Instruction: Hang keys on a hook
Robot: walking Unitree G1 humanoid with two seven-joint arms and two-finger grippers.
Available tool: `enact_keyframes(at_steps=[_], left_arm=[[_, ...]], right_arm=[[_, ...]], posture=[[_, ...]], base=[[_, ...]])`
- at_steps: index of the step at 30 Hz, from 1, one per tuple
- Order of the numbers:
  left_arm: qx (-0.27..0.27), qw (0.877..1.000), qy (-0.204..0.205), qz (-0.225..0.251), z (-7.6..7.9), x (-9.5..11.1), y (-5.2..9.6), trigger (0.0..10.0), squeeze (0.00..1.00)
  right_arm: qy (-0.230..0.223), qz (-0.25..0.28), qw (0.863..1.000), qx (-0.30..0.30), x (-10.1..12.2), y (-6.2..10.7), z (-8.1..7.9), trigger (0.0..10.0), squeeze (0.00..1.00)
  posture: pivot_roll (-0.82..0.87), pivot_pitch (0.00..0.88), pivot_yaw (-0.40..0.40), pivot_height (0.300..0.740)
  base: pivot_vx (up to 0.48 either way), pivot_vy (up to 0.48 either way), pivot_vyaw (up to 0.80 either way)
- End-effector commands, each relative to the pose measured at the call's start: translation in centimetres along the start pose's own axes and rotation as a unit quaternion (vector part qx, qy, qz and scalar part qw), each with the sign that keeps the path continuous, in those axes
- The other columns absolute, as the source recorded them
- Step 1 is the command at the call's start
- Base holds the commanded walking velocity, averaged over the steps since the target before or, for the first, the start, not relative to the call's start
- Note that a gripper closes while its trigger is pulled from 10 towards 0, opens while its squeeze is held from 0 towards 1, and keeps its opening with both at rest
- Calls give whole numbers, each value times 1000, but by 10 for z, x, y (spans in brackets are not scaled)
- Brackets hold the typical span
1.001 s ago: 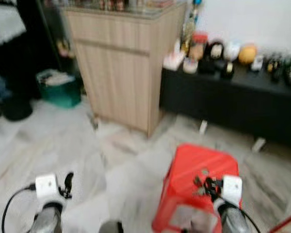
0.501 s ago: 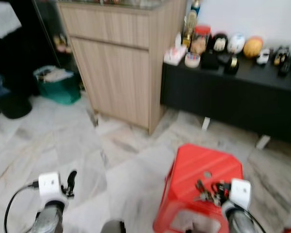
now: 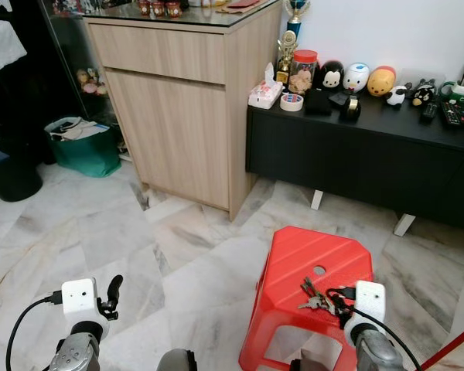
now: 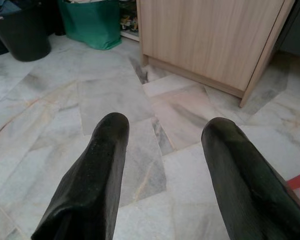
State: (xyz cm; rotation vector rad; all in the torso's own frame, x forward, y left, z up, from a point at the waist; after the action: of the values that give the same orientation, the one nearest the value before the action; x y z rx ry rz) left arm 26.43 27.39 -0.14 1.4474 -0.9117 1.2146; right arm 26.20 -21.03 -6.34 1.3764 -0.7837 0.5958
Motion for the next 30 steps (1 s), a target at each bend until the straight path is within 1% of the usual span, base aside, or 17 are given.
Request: enact_keyframes(at_steps=[1, 4, 9, 14, 15, 16, 17, 18, 20, 21, 22, 27, 30], left_arm=[[-6, 1000, -7, -8, 0, -3, 1, 10000, 0], [-5, 1000, -9, -9, -1, -4, 3, 10000, 0], [-10, 1000, -13, -13, -1, -6, 4, 10000, 0], [-9, 1000, -14, -15, -2, -8, 6, 10000, 0], [-9, 1000, -16, -18, -3, -9, 7, 10000, 0], [-9, 1000, -16, -18, -3, -9, 7, 10000, 0], [-9, 1000, -17, -19, -3, -9, 7, 10000, 0], [-9, 1000, -18, -20, -4, -10, 8, 10000, 0], [-9, 1000, -19, -22, -5, -11, 9, 10000, 0], [-9, 1000, -20, -22, -5, -11, 10, 10000, 0], [-9, 1000, -20, -22, -6, -11, 10, 10000, 0], [-8, 999, -22, -24, -7, -12, 12, 10000, 0], [-9, 999, -24, -24, -8, -12, 13, 10000, 0]], right_arm=[[4, -14, 1000, 15, 0, -2, -6, 10000, 0], [26, -29, 999, 16, -4, -2, -8, 10000, 0], [14, -34, 999, -4, -2, -3, -1, 10000, 0], [16, -41, 999, -6, -2, -3, 1, 10000, 0], [17, -42, 999, -12, -2, -3, 3, 4392, 0], [17, -42, 999, -12, -2, -3, 3, 4392, 0], [15, -42, 999, -17, -1, -3, 5, 1412, 0], [10, -43, 999, -19, -1, -3, 6, 0, 0], [1, -44, 999, -11, 1, -4, 6, 0, 0], [2, -43, 999, -10, 2, -4, 6, 9020, 0], [4, -43, 999, -12, 3, -5, 6, 10000, 0], [-1, -44, 999, -14, 5, -5, 5, 10000, 0], [-5, -45, 999, -7, 5, -6, 1, 10000, 0]], posture=[[42, 0, 1, 620], [44, 0, 1, 620], [47, 0, 6, 620], [52, 0, 5, 620], [54, 0, 5, 620], [54, 0, 5, 620], [54, 0, 5, 620], [55, 4, 7, 620], [56, 11, 7, 620], [60, 25, 9, 620], [60, 25, 9, 620], [64, 44, 13, 620], [72, 57, 17, 620]], base=[[0, 0, 0], [0, 0, 0], [0, 0, 0], [0, 0, 0], [0, 0, 0], [0, 0, 0], [0, 0, 0], [0, 0, 0], [0, 0, 0], [0, 0, 0], [0, 0, 0], [0, 0, 0], [0, 0, 0]])
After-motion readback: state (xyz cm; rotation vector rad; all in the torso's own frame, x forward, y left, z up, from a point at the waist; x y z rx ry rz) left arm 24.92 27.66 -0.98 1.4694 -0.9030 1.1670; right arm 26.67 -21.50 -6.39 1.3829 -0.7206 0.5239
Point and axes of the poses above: a point about 5 cm out from each wrist's last joint towards the gripper, its own y axis pointing back from the gripper into the wrist, its own x axis along the axis of the wrist's last joint, z = x × y, the point moved 3 cm from there along -y, pointing out of the wrist towards the gripper, and after that the axes turned 2 degrees about y, right-handed, at the moved point
